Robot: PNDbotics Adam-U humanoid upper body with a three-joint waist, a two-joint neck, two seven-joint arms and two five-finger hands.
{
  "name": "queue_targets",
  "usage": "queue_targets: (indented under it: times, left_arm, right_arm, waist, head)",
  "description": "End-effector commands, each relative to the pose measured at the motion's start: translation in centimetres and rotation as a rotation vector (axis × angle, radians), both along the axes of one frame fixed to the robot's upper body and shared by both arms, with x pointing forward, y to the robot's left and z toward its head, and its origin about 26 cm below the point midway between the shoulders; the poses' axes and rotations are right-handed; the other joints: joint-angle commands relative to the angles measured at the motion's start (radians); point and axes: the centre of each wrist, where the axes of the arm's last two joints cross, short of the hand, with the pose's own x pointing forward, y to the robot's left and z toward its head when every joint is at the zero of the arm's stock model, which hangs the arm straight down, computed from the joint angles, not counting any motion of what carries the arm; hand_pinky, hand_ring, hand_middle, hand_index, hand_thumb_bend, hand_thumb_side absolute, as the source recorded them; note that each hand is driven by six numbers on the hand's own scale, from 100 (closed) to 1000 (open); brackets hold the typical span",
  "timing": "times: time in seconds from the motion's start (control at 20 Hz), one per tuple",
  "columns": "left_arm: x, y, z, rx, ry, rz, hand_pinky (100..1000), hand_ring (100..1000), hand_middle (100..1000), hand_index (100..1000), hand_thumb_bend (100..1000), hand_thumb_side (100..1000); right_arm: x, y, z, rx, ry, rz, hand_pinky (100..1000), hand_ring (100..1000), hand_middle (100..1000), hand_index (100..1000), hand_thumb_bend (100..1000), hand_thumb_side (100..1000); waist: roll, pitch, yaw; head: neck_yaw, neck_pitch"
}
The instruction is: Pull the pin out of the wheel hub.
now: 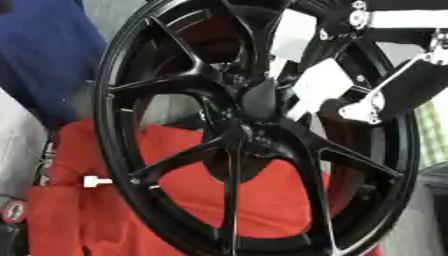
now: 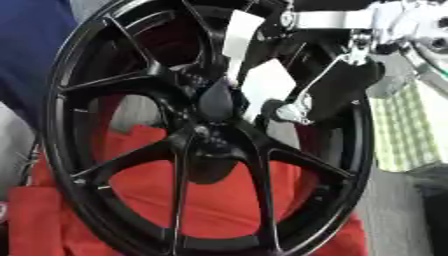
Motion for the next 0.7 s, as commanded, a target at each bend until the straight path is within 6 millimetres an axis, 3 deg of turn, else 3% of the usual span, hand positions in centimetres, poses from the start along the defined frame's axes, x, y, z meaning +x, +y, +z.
queue_targets:
  times: [0.05, 0.7]
  left_arm:
    - [-0.34, -0.21, 0.87, 0.015, -0.028, -0.008, 833, 690, 607, 785, 100, 613]
    - [-0.33, -0.27, 0.83, 0.018, -0.022, -0.011, 834, 690, 605, 785, 100, 617]
  right_arm:
    - [-0.34, -0.45, 0.93, -0.044, 0.119, -0.099, 859, 805, 689, 735, 290, 100]
    - [-0.31, -0.84, 0.92, -0.074, 0.12, -0.109, 877, 834, 738, 770, 279, 100]
  waist:
    - [0.008, -0.018, -0.002]
    - [0.002, -0.012, -0.004]
  head:
    - [-0.002, -0.014]
    - [0.0, -0.023]
